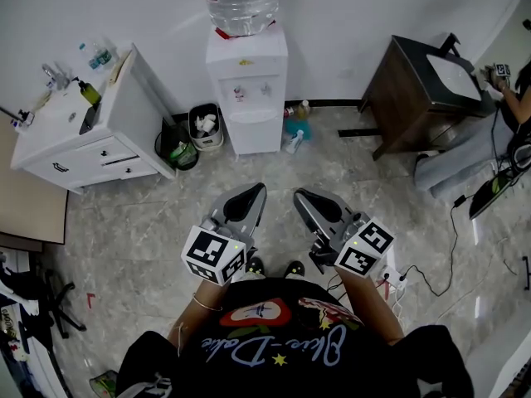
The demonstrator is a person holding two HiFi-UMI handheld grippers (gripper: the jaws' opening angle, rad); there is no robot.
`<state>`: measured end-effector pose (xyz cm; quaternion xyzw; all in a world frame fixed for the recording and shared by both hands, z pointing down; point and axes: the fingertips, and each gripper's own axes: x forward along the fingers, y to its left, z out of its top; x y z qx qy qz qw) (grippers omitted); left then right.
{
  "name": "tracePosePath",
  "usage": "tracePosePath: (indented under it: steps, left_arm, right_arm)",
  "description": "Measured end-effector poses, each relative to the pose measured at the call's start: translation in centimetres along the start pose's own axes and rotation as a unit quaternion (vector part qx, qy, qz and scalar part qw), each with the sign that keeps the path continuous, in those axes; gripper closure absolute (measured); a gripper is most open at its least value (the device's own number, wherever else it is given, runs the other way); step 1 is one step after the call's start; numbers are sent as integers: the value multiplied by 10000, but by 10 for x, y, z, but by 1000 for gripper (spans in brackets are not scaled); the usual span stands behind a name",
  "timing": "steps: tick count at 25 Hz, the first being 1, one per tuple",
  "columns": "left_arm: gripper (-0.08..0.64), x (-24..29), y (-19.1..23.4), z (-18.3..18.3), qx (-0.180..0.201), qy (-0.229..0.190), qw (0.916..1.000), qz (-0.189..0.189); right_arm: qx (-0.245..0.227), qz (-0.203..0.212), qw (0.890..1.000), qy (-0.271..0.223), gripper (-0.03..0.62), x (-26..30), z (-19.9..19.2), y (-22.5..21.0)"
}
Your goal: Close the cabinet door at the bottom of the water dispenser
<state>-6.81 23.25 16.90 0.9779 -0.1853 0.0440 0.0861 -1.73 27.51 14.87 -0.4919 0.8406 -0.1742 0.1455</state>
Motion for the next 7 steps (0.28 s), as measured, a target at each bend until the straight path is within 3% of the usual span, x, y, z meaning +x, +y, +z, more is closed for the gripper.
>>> tracePosePath:
  steps: [7]
  left_arm:
    - [561,-12,7,-4,-145,1,9999,33]
  right_arm:
    - [-445,170,9982,373,577,20,-11,15]
